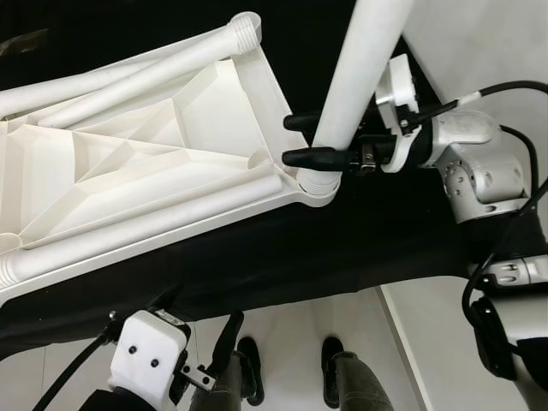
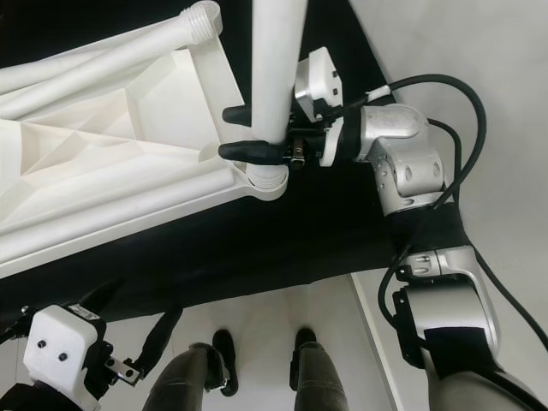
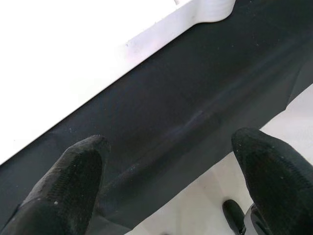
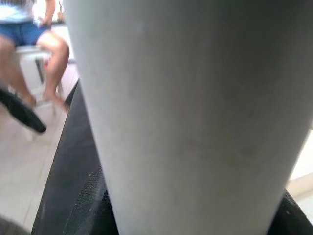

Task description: Building children table

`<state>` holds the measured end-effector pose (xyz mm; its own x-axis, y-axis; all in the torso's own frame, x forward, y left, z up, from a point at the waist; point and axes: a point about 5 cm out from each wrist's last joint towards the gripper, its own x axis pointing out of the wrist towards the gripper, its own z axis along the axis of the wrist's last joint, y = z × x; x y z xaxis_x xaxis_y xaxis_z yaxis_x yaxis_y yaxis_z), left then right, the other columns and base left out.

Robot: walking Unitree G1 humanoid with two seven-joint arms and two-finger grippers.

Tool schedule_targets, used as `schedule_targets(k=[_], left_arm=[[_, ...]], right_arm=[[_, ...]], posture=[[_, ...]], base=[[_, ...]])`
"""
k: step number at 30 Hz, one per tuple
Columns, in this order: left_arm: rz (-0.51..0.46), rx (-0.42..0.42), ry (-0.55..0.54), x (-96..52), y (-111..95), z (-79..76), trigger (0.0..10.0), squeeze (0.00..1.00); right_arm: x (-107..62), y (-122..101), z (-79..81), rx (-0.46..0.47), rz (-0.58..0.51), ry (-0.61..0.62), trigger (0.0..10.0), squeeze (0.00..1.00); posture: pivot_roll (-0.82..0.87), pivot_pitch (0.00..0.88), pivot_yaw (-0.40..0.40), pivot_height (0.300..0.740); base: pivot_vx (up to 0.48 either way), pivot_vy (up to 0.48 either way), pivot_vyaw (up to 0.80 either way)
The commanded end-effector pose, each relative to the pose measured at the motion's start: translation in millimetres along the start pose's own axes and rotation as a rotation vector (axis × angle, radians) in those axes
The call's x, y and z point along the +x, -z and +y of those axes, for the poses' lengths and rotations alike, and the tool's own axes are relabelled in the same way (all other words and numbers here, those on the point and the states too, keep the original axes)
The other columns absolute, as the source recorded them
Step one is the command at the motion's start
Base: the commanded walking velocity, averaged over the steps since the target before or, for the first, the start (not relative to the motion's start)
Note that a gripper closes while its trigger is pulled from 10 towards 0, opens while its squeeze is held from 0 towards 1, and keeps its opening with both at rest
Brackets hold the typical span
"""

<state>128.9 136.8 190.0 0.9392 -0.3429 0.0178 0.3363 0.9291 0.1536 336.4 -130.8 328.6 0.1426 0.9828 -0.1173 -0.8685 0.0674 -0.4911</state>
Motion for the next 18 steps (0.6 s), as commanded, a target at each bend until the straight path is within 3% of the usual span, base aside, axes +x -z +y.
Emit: schedule_targets(k=[1,4,6,10,18], left_arm=[[0.013,0.0,-0.003,-1.7,2,-1.9,10.0,0.0],[0.01,0.001,-0.004,-1.3,2,-2.0,10.0,0.0],[0.002,0.001,-0.008,0.1,2,-2.0,10.0,0.0],[-0.003,0.0,-0.011,1.3,2,-2.2,10.0,0.0],[-0.009,-0.002,-0.017,2.4,2,-2.9,10.0,0.0]], right_arm=[[4.3,20,8.7,0.07,0.079,-0.052,10.0,0.0],[6.4,17,11.4,0.063,0.089,-0.089,10.0,0.0],[13.9,11,26.8,0.045,0.116,-0.229,10.0,0.0],[21.2,9,35.8,0.052,0.122,-0.295,10.0,0.0],[32.4,18,30.1,0.125,0.124,-0.209,10.0,0.0]], posture=[[0.05,0.508,0.09,0.74],[0.05,0.507,0.086,0.74],[0.04,0.507,0.076,0.74],[0.03,0.507,0.07,0.74],[0.03,0.508,0.061,0.74]], base=[[0.0,0.0,0.0],[0.0,0.0,0.0],[0.0,0.0,0.0],[0.0,0.0,0.0],[0.0,0.0,0.0]])
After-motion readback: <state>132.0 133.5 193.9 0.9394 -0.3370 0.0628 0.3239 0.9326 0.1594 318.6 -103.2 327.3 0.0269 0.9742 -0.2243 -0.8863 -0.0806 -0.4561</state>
